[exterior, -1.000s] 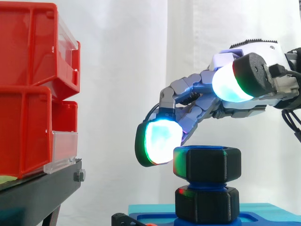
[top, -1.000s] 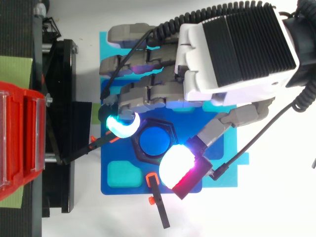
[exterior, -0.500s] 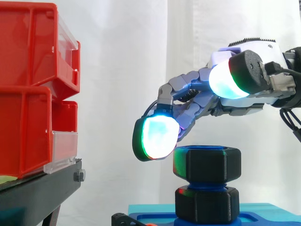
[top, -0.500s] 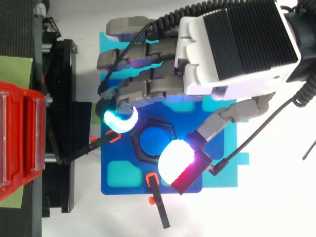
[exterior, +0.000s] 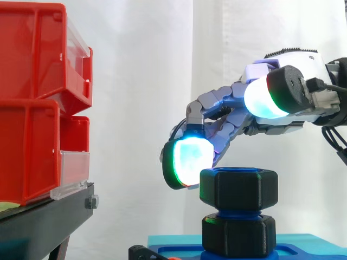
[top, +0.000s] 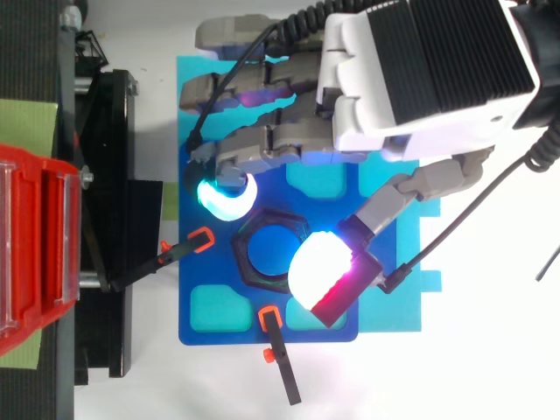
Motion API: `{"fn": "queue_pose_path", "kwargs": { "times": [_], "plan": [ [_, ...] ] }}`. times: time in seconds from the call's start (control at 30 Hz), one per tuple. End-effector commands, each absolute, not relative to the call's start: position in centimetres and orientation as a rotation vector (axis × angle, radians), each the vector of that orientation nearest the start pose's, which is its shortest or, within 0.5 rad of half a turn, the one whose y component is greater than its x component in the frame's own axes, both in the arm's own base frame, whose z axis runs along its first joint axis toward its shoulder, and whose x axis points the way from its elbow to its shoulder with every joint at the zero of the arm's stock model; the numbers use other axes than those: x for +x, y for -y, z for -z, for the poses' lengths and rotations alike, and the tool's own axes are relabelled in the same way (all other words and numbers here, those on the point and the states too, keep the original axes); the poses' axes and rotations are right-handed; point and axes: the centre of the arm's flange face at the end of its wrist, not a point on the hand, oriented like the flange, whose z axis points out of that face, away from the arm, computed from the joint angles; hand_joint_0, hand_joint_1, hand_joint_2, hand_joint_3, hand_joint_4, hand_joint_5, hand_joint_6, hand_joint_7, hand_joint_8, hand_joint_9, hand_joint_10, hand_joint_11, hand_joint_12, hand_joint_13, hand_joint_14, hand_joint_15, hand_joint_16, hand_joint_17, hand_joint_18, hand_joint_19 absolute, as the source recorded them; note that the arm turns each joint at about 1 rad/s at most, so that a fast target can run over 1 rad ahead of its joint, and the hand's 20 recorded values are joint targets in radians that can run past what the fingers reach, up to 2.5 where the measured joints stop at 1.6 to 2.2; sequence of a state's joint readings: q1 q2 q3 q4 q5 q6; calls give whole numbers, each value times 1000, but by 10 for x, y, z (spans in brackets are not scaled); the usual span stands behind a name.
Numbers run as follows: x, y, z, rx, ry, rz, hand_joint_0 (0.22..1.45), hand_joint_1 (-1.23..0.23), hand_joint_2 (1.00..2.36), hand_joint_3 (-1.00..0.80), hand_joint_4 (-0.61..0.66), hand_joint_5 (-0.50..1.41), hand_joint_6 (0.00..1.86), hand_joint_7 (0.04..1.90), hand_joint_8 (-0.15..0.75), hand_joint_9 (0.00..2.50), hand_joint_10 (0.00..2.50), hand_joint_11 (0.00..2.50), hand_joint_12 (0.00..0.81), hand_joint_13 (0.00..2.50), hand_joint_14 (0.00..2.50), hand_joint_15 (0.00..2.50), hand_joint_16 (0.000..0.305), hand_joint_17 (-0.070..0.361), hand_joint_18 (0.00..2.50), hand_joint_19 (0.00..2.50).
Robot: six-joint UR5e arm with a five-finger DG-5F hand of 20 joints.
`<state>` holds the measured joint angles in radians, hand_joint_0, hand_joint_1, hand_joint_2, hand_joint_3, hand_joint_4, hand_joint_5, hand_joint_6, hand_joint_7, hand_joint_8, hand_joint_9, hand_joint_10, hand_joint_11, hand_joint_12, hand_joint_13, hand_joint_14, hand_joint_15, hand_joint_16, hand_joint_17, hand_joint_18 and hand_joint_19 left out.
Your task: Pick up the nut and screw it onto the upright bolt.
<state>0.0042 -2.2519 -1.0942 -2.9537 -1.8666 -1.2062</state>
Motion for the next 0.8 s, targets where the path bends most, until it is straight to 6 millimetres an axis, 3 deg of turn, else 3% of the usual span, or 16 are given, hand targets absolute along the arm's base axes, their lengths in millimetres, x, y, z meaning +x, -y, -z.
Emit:
{"fn": "queue_pose_path", "kwargs": {
  "times": [0.0, 0.27, 0.77],
  "plan": [
    [745, 104, -312, 49, -1609, -518, 507, -214, 1000, -500, 263, -58, 504, 1071, 271, 751, 0, 0, 320, 299, 0, 0, 43, 97, 0, 0],
    [745, 105, -312, 25, -1609, -499, 515, -244, 1000, -500, 196, -4, 502, 1282, 277, 823, 0, 0, 301, 364, 0, 0, 40, 91, 25, 0],
    [743, 113, -312, 16, -1606, -501, 529, -285, 1000, -500, 70, 45, 533, 1313, 248, 969, 0, 0, 265, 511, 0, 0, 34, 76, 207, 0]
  ]
}}
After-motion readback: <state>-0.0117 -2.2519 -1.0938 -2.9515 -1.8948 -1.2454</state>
